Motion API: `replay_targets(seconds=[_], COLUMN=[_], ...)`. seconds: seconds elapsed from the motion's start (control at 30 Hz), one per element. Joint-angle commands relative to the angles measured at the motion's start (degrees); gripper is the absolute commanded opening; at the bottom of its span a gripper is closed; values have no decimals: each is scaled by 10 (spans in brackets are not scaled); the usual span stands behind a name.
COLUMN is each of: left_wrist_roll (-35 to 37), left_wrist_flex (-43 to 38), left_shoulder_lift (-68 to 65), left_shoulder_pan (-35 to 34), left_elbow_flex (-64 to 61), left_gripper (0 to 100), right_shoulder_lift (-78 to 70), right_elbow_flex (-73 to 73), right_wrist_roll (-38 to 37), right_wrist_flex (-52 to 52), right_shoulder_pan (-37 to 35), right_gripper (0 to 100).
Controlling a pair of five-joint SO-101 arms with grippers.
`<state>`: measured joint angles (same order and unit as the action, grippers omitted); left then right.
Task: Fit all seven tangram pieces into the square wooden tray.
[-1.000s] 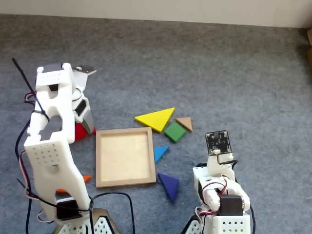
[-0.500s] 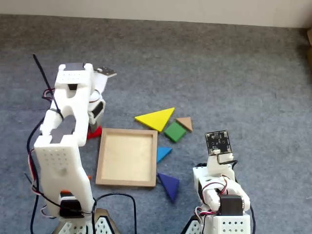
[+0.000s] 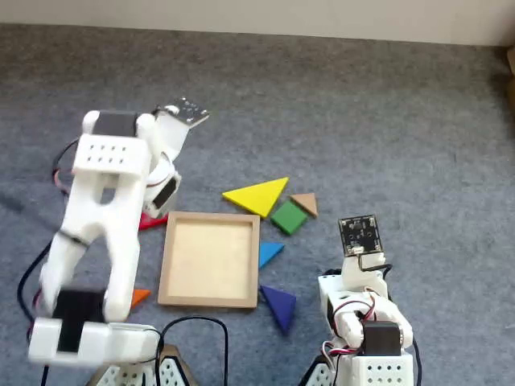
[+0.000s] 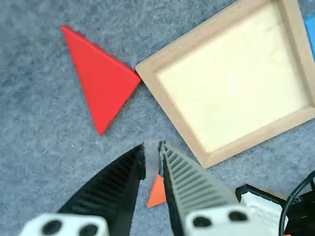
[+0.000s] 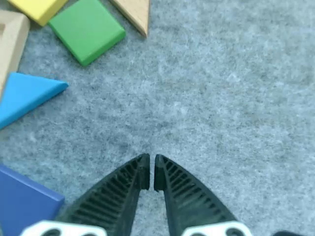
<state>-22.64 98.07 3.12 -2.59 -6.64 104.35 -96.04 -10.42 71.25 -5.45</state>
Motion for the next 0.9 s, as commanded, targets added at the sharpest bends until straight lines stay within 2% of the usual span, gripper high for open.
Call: replay_targets(seconds=[0.0,0.17,0.23,0.37,0.5,0.6,0.67,0.87], left_wrist_roll=[6,6,6,6,8,38,54,59], left_wrist_flex=[-49,-129,-164,-211,-247,-291,-318,-375], left_shoulder_lift=[136,218,233,234,234,239,240,240], left_shoulder_pan=[-26,-110,-141,-183,-221,-251,-271,-289], left_elbow_flex=[-81,-189,-228,-280,-324,-360,-382,-447], left_gripper=[90,262,293,285,252,237,238,236], right_shoulder_lift=[7,7,7,7,8,6,3,-25], right_elbow_flex=[-85,-85,-85,-83,-15,41,73,185], right_wrist_roll=[-3,-2,-4,-4,-10,-83,-108,-99], right_wrist_flex=[4,4,4,0,-10,-58,-61,-61], right_shoulder_pan=[4,3,6,8,59,85,87,65], right_gripper=[33,33,33,33,34,34,34,35])
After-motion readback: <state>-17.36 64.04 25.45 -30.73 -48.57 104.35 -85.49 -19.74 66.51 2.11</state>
